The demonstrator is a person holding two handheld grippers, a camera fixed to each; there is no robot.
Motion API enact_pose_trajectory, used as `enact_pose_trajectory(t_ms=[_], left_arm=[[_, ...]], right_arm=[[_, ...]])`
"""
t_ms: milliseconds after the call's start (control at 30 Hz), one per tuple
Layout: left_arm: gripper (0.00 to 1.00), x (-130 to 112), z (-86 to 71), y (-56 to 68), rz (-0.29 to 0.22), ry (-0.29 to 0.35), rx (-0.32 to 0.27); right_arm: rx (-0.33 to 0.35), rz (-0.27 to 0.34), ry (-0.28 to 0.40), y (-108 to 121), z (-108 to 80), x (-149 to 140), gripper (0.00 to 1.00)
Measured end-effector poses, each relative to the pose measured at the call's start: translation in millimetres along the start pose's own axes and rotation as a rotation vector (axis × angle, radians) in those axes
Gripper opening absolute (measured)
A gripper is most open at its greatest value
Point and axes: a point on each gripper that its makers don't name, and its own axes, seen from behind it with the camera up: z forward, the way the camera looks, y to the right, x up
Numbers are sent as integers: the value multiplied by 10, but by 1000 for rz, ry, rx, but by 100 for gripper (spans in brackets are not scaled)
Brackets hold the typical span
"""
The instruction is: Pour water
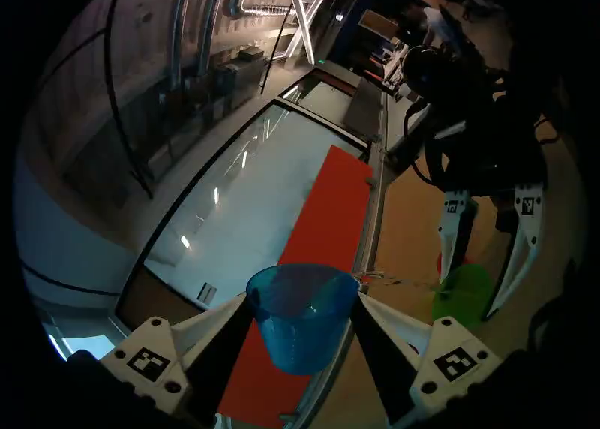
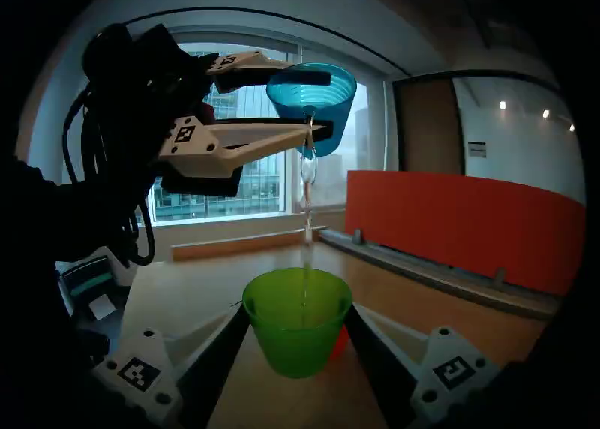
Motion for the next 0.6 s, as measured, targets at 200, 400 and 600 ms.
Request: enact_pose_trajectory(t_ms=[200, 400, 600], left_arm=[[86, 4, -3, -29, 17, 0, 5], [86, 18, -3, -49, 29, 1, 12], [86, 30, -1, -65, 52, 0, 14]], right_arm=[[-2, -2, 0, 8, -1, 2, 91], [-3, -3, 1, 5, -10, 17, 91], [-6, -6, 3, 10, -11, 26, 91]])
